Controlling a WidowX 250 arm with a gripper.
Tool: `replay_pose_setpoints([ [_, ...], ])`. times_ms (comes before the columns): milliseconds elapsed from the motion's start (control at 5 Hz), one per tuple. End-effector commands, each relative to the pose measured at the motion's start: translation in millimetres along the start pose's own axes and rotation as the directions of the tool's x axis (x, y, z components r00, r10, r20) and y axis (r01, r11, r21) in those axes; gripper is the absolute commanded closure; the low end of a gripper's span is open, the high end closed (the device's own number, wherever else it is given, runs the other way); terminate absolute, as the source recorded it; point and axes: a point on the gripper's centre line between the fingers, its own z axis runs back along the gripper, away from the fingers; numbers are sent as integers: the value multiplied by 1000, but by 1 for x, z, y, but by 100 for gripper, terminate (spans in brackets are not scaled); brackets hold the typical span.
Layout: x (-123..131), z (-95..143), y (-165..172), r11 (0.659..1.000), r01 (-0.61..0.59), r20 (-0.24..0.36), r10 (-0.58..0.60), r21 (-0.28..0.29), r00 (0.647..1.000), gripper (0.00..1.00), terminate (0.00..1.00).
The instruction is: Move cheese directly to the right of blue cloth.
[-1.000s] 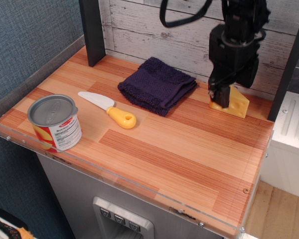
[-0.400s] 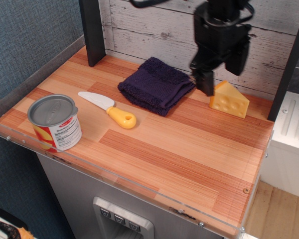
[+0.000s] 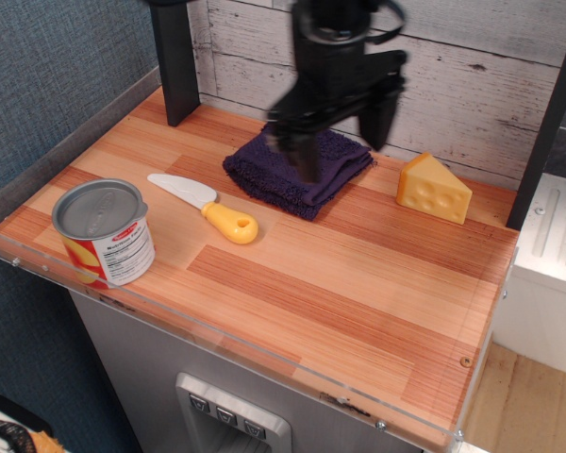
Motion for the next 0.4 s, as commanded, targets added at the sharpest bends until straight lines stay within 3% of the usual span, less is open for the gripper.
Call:
replay_pose_setpoints([
  [0, 65, 14, 26, 999, 29, 39, -28, -25, 999, 0, 0],
  [200, 95, 9, 40, 1000, 7, 48, -6, -12, 999, 0, 0],
])
